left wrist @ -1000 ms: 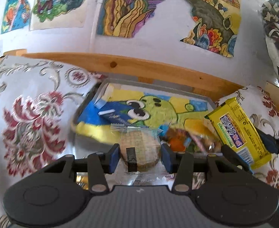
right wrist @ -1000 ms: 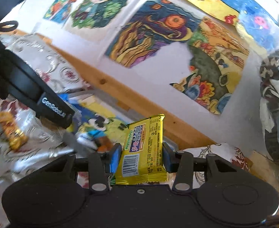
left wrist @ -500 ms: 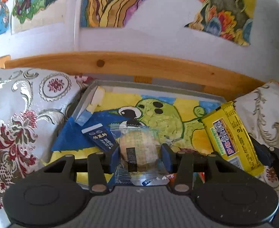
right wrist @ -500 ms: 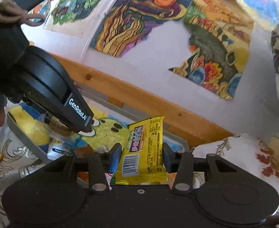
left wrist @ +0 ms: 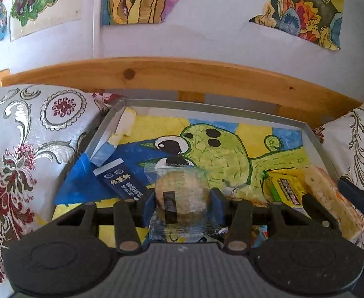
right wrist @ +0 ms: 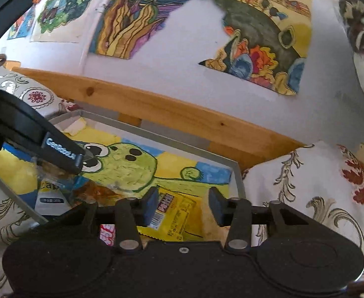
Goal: Organize snacks
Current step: 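Lower the bun and yellow bar into the tray and open both tools, then withdraw both open tools from the tray toward the gold wrapper and blue packet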
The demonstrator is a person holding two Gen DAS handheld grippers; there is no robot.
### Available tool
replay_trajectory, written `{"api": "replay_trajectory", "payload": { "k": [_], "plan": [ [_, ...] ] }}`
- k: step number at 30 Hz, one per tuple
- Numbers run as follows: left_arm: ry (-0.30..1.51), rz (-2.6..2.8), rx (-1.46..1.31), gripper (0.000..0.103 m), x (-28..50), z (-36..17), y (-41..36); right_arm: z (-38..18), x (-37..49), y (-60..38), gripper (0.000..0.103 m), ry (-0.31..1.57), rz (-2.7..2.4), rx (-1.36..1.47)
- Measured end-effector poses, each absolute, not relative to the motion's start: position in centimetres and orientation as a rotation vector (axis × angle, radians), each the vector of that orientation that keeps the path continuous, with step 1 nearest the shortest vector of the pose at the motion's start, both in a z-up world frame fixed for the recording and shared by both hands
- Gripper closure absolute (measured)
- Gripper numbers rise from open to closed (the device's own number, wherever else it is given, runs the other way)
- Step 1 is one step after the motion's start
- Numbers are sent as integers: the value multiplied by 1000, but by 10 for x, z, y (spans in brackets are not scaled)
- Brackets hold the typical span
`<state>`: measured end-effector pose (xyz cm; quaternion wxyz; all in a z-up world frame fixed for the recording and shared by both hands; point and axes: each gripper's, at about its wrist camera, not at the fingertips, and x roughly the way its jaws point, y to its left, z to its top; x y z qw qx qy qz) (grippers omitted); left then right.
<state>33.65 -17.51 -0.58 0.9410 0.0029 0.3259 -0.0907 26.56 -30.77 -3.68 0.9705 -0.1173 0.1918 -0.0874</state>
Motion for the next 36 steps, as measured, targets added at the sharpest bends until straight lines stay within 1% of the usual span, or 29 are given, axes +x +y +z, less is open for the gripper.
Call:
{"api": "replay_trajectory", "payload": {
  "k": [1, 2, 3, 4, 5, 7, 8, 12, 13, 18, 23, 30, 36],
  "plan": [
    [665, -183, 0, 43, 336, -6, -174, -36, 264, -308, 45, 379, -180, -234],
    [663, -181, -4, 37, 334, -6, -173, -35, 263, -308, 43, 372, -180, -232],
    [653, -180, -9, 29, 332, -5, -172, -34, 262, -307, 39, 364, -181, -233],
    [641, -181, -12, 24, 330, -4, -171, -32, 260, -306, 34, 355, -183, -237],
    [630, -182, -14, 22, 328, -2, -170, -31, 259, -305, 31, 344, -186, -241],
    [616, -186, -23, 17, 323, 2, -167, -28, 255, -302, 20, 321, -189, -241],
    [611, -183, -27, 16, 321, 4, -165, -26, 253, -302, 19, 311, -191, -240],
    [581, -133, -28, 4, 309, 13, -158, -19, 244, -299, 11, 290, -193, -240],
    [575, -111, -26, 3, 305, 15, -156, -17, 242, -299, 8, 291, -190, -231],
    [552, -68, -26, 1, 283, 26, -143, -8, 226, -298, 1, 300, -183, -157],
    [525, -68, -22, 1, 254, 36, -131, -1, 201, -293, 1, 286, -165, -139],
    [470, -61, -63, 1, 206, 52, -106, 13, 160, -274, 1, 222, -145, -142],
    [478, -50, -106, 1, 172, 51, -76, 21, 125, -251, 1, 177, -105, -160]
  ]
}}
